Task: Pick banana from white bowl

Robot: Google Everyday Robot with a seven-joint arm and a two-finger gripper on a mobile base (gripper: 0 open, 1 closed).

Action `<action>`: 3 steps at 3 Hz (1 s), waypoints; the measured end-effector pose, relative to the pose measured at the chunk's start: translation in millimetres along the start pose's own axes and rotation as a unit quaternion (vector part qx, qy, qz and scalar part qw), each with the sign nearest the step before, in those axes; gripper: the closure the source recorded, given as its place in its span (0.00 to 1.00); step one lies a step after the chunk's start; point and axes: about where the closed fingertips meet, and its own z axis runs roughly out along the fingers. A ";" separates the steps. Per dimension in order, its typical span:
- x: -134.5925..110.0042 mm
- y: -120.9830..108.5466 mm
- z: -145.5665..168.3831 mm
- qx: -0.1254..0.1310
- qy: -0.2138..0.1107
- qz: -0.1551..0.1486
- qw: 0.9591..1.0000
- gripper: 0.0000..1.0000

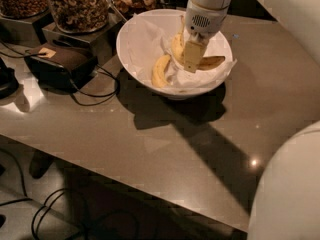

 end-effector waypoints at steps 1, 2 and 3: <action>12.5 5.7 -10.6 -0.004 0.005 0.011 1.000 1.00; 29.7 11.7 -20.7 -0.005 0.005 0.024 1.000 1.00; 49.2 20.8 -29.1 -0.006 0.006 0.042 0.999 1.00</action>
Offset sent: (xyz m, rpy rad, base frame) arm -0.0591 -0.0491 0.0228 -0.0262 0.0951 -0.0778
